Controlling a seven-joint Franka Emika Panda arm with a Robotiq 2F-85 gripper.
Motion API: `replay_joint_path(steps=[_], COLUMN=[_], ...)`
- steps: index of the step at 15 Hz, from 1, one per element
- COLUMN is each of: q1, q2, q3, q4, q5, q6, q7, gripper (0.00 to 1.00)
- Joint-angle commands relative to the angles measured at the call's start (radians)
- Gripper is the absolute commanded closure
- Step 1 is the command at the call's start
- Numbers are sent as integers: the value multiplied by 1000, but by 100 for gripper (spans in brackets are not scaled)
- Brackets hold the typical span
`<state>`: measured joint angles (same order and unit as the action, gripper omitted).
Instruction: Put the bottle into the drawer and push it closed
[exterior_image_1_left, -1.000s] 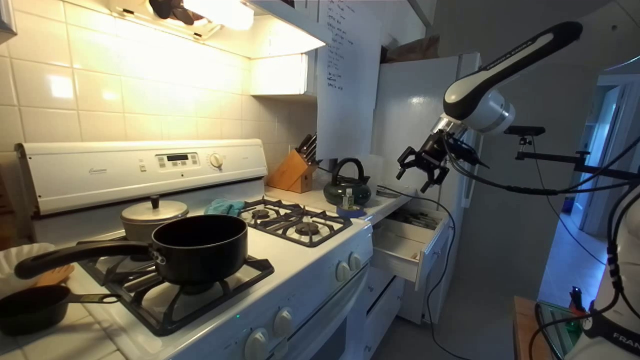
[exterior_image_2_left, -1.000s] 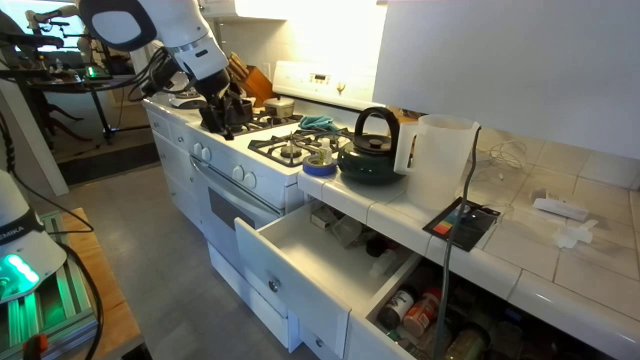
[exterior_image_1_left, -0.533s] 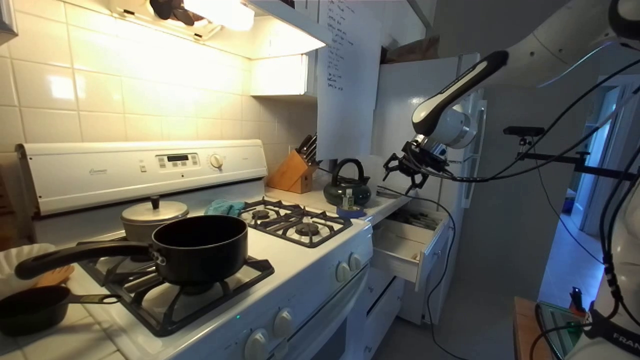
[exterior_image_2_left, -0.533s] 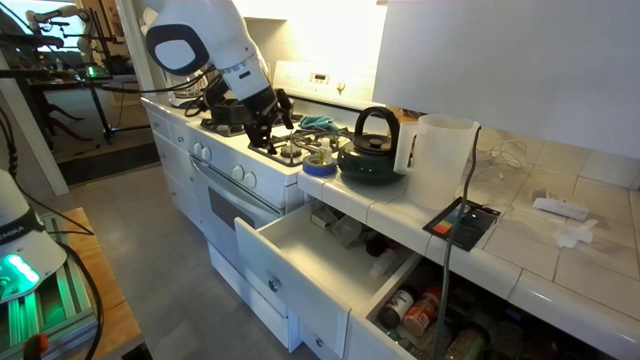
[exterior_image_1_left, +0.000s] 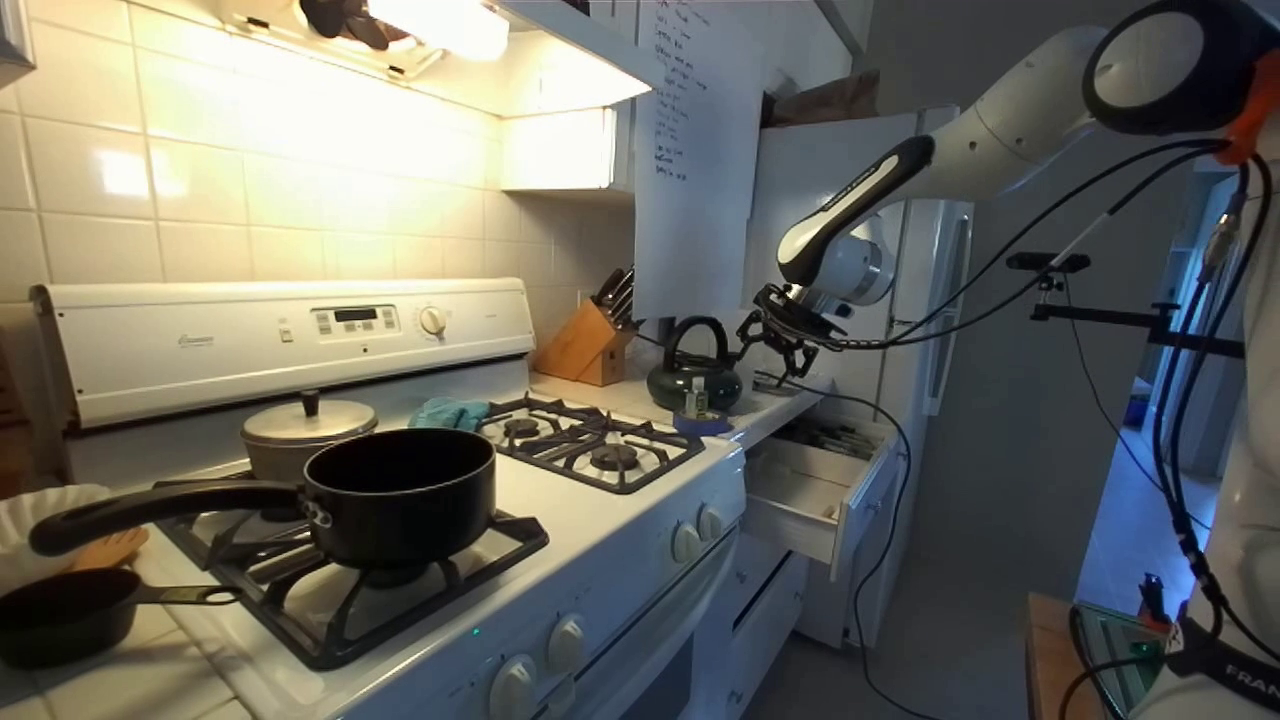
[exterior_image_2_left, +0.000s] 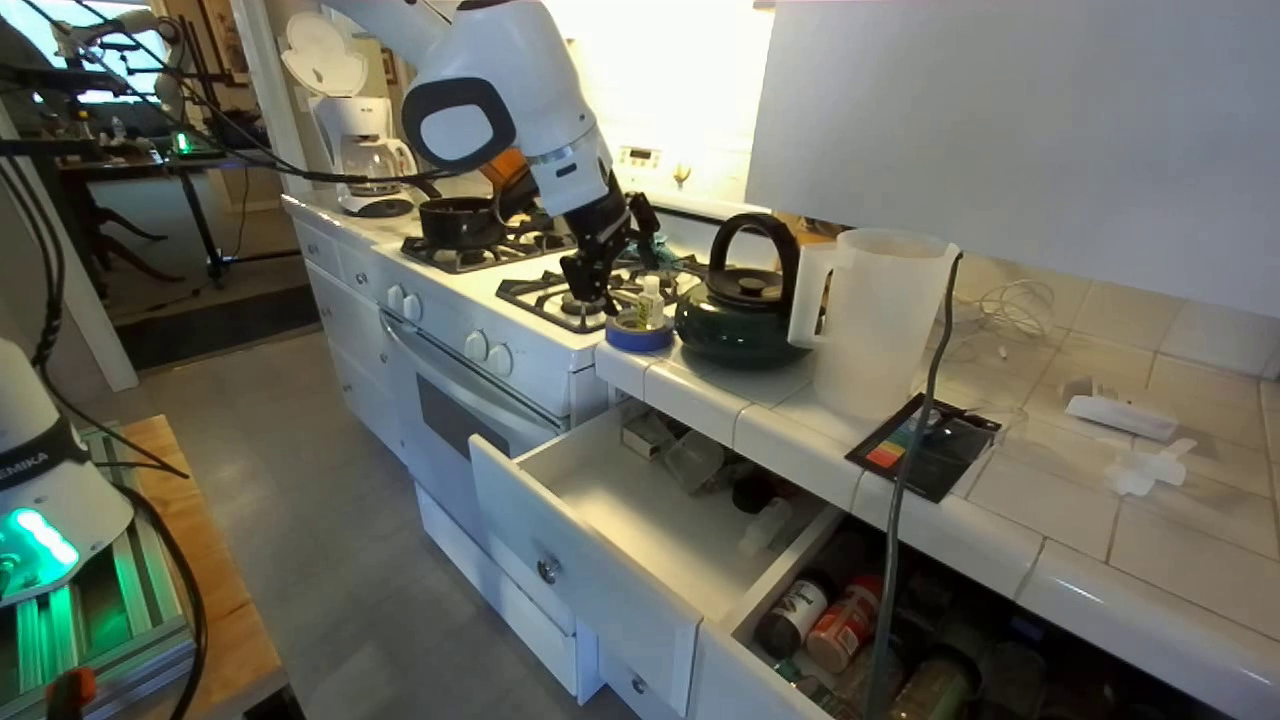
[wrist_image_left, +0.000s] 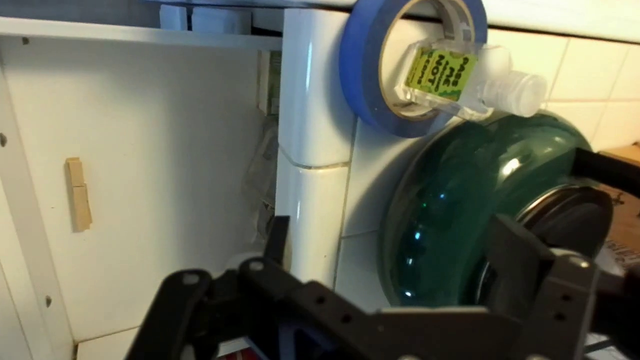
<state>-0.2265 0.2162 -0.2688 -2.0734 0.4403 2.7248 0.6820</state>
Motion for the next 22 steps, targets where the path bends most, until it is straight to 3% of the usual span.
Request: replay_joint_path(steps=[1,8,15,22], q1=[20,62,49,27], q2=[74,116,171,280], q3=[-11,-4,23,32], q4=[112,233,336,484], q5=[-15,-79,-83,-71], q6=[-7,-146,-322,-412], q7=[170,434,496,550], gripper=[0,0,3,2])
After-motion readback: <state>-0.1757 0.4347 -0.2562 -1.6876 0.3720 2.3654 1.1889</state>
